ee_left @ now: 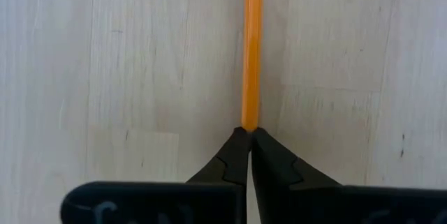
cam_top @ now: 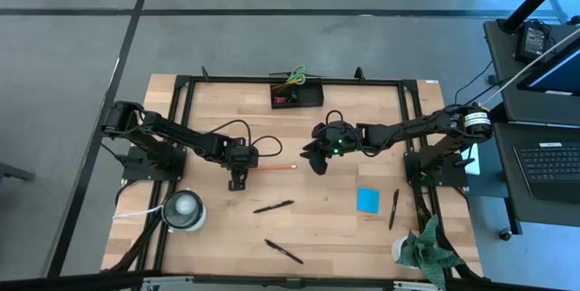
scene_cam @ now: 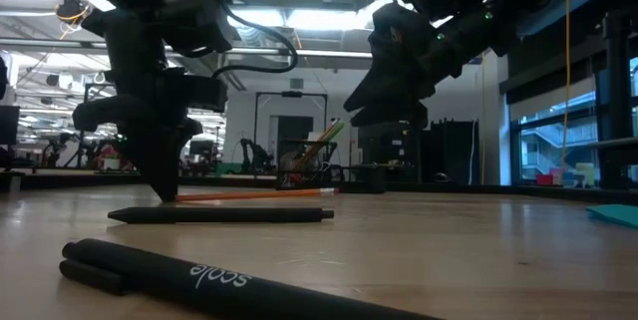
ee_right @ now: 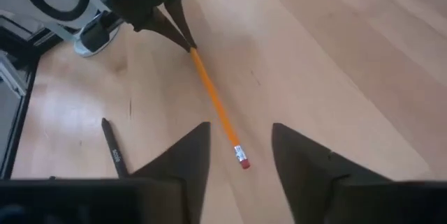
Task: Pick and place office supplies into organizer
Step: Put the orange pencil into the desk organizer
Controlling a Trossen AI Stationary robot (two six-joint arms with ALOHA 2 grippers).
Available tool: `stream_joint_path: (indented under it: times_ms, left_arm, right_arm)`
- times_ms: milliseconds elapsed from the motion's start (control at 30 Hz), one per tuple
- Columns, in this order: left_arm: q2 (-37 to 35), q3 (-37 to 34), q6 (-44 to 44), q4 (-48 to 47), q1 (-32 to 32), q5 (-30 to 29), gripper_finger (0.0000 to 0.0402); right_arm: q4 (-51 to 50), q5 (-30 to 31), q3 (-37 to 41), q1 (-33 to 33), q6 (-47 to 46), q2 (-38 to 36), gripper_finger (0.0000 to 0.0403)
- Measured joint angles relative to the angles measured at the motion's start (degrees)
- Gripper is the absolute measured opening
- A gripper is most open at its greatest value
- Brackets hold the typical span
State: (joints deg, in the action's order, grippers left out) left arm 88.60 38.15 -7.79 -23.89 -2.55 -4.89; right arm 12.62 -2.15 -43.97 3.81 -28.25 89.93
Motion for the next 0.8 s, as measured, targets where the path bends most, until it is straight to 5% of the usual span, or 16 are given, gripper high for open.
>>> stream_joint_path:
  times_ms: [233, 400, 533, 800]
  left_arm:
    - [0.0, 0.0, -0.9, 0.1, 0.0, 0.0, 0.0003]
    - [0.0, 0.0, -1.1, 0.2, 0.0, 0.5, 0.0003]
    - [0.0, 0.0, -1.0, 0.3, 0.0, 0.6, 0.0003]
    - [0.0, -0.1, -1.0, 0.6, 0.0, 0.8, 0.0003]
  right_arm:
    - [0.4, 2.6, 0.0, -0.5, -4.1, 0.0, 0.0217]
    - [-3.2, 2.5, 0.0, -0.6, -20.6, 0.0, 0.0226]
    - [-3.0, 3.5, 0.0, -0.6, -24.0, 0.0, 0.0221]
    - [0.2, 3.6, -0.1, -1.8, -10.9, 4.3, 0.0214]
